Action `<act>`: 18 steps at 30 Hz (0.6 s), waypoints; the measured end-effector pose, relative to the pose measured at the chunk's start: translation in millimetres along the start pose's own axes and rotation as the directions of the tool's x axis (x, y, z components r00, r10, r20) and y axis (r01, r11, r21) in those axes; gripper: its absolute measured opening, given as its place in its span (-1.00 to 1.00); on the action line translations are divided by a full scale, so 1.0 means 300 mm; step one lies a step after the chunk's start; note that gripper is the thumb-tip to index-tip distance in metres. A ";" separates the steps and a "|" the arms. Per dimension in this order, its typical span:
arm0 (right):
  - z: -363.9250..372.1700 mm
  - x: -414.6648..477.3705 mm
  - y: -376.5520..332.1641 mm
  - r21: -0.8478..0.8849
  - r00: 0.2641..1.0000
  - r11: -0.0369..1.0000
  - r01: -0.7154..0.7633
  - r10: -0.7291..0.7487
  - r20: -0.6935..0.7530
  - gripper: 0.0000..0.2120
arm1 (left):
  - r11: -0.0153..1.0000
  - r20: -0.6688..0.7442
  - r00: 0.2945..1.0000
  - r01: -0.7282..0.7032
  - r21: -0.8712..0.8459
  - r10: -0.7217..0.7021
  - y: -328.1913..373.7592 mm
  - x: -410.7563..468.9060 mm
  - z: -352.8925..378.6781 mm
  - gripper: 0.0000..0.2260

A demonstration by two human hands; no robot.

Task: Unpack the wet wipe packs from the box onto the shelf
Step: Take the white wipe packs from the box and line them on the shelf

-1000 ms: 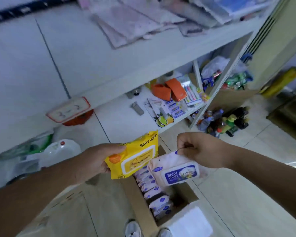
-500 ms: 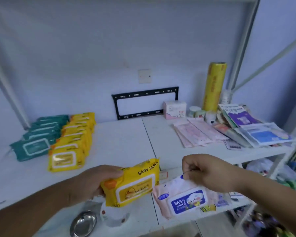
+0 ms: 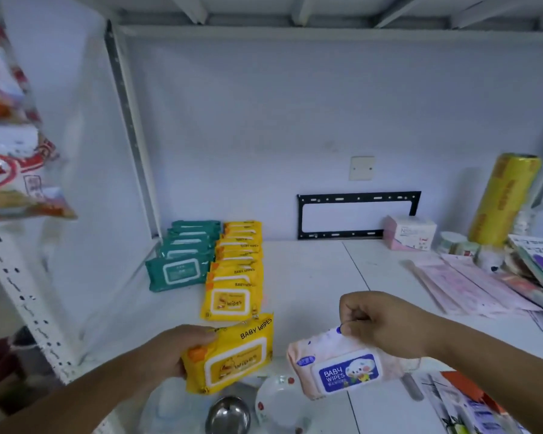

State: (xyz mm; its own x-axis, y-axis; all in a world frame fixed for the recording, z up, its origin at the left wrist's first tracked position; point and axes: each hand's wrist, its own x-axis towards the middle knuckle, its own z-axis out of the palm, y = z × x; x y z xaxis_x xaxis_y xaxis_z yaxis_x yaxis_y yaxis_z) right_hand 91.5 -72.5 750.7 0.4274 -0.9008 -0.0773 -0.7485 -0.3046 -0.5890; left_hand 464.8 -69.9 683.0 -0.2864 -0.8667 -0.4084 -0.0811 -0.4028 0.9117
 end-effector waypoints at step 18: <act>0.122 0.119 -0.078 0.066 0.979 0.983 -0.171 0.177 -0.104 -0.83 | 0.958 -0.066 0.996 0.078 0.276 -0.062 -0.019 0.524 -0.247 -0.71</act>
State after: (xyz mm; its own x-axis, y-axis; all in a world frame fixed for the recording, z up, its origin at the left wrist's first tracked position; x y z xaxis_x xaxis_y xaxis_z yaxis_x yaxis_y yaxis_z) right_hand 142.7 -86.1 732.3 0.2328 -0.9678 -0.0961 -0.7753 -0.1251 -0.6191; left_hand 491.2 -225.7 610.1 -0.2171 -0.8577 -0.4660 -0.3634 -0.3720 0.8541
